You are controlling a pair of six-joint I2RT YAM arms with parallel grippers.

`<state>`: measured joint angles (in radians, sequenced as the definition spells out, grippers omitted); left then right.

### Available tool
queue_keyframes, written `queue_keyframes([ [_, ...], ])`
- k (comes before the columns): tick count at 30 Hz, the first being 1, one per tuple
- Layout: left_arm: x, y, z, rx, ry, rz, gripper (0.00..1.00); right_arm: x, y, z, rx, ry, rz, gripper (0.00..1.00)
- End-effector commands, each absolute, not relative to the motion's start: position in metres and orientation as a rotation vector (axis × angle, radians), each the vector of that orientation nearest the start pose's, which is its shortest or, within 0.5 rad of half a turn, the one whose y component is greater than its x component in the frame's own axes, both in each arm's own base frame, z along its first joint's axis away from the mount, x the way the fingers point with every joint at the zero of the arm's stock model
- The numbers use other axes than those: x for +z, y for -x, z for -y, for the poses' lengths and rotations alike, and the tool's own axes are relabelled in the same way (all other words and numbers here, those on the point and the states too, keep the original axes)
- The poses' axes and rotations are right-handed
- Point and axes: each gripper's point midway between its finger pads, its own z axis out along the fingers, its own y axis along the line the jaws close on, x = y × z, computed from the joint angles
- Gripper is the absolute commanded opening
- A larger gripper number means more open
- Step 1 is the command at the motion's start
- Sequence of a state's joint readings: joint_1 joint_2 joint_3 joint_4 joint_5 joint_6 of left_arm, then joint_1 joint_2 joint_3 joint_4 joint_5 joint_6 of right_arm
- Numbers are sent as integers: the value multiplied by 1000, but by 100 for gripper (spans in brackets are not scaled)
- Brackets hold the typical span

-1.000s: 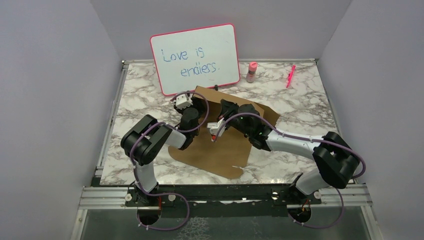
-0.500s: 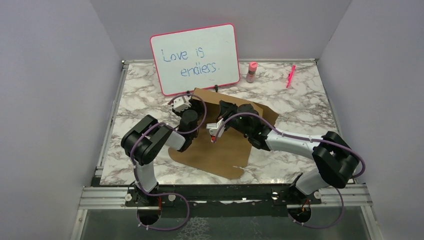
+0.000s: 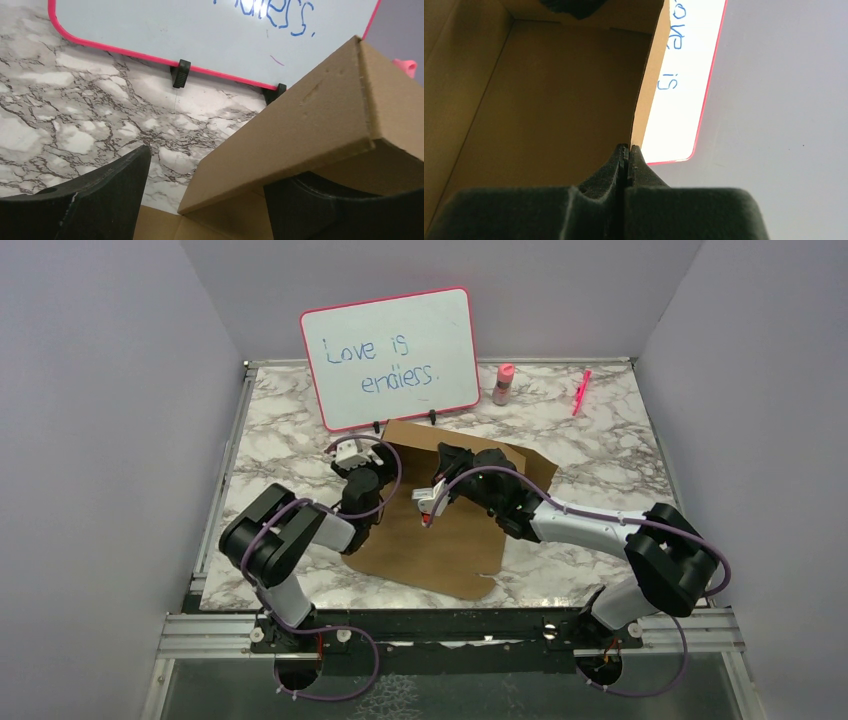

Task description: Fold the paper box

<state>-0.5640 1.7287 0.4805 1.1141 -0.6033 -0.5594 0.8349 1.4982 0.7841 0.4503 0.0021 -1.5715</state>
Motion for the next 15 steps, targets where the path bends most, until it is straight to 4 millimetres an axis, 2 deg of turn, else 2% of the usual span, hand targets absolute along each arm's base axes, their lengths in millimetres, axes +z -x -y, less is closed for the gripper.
queue_keyframes([
  [1,116,-386,161,-393,348,-1624,81,147,-328,-310,-428,1897,-735,1],
  [5,115,-371,164,-423,279,-1669,82,150,-328,-312,-425,1888,-726,1],
  [9,113,-358,155,-397,257,-1685,86,151,-328,-312,-426,1885,-725,1],
  [15,114,-361,155,-389,200,-1694,91,150,-327,-312,-420,1890,-721,1],
])
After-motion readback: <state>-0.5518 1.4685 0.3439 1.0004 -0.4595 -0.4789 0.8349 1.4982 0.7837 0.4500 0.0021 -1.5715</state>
